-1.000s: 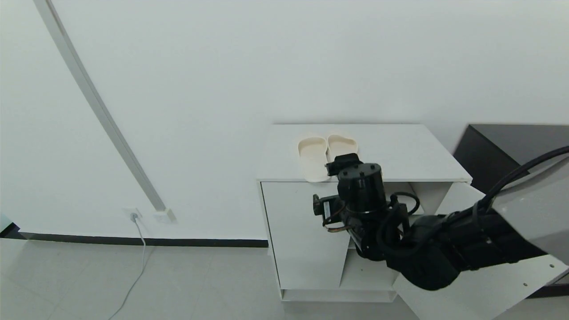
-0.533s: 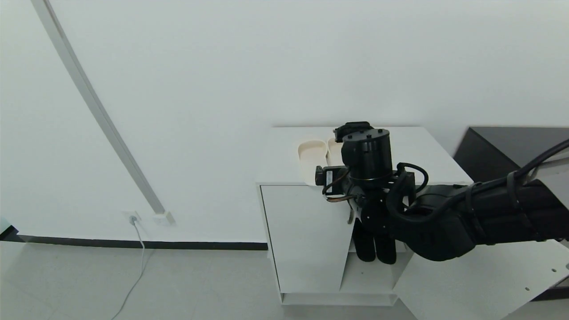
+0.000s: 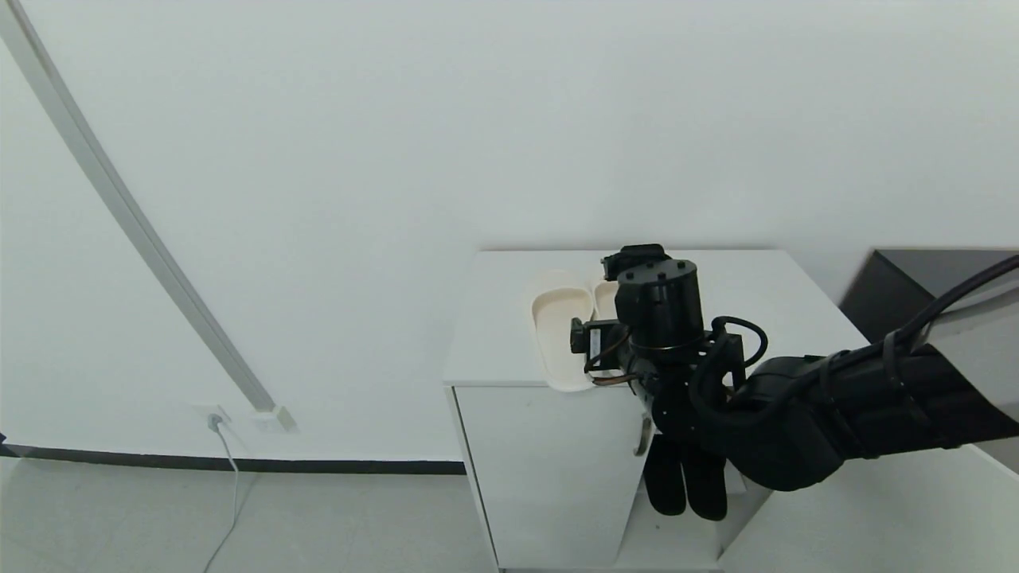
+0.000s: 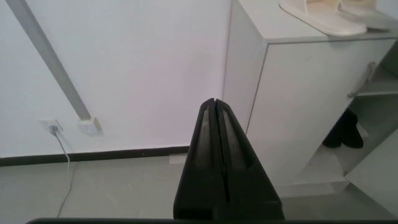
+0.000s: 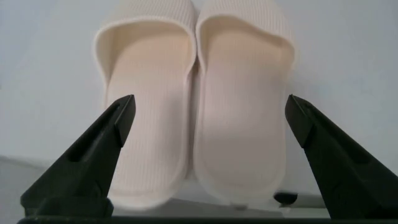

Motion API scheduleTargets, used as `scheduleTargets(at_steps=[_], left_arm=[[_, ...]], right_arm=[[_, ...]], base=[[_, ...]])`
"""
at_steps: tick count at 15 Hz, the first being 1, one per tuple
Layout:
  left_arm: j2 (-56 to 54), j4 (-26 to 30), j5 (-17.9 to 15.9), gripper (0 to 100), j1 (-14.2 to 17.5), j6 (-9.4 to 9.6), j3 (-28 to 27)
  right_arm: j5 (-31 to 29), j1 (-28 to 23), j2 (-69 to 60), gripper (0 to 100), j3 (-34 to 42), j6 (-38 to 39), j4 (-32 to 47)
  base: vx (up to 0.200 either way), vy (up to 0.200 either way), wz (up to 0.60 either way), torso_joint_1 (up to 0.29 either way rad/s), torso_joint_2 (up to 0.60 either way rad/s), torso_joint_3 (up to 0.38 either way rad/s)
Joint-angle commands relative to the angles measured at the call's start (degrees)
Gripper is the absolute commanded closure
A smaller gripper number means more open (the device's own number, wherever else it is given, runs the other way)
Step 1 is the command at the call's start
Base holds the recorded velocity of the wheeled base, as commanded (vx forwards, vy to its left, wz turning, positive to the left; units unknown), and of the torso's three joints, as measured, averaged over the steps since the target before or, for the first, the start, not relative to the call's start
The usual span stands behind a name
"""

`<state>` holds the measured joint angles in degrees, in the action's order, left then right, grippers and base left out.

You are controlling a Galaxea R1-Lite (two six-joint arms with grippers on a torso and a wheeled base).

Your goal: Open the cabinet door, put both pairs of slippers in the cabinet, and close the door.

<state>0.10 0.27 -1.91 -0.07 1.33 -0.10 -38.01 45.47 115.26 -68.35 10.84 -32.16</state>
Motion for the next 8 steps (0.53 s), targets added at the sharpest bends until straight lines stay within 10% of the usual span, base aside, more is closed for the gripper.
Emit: scheduleTargets(at_steps=[1, 8], left_arm=[[0.1, -0.1, 0.0, 100, 0.0, -0.01, 0.0], [0.1, 0.0, 0.0, 100, 0.0, -0.10, 0.0]], right_arm=[[0.8, 0.1, 1.6, 0, 2.1, -0.2, -2.7], [3.8, -1.6, 7.3, 0, -2.8, -2.1, -5.3]], base=[[0.000, 0.000, 0.00, 0.000, 0.00, 0.000], [0.000, 0.000, 0.00, 0.000, 0.00, 0.000]])
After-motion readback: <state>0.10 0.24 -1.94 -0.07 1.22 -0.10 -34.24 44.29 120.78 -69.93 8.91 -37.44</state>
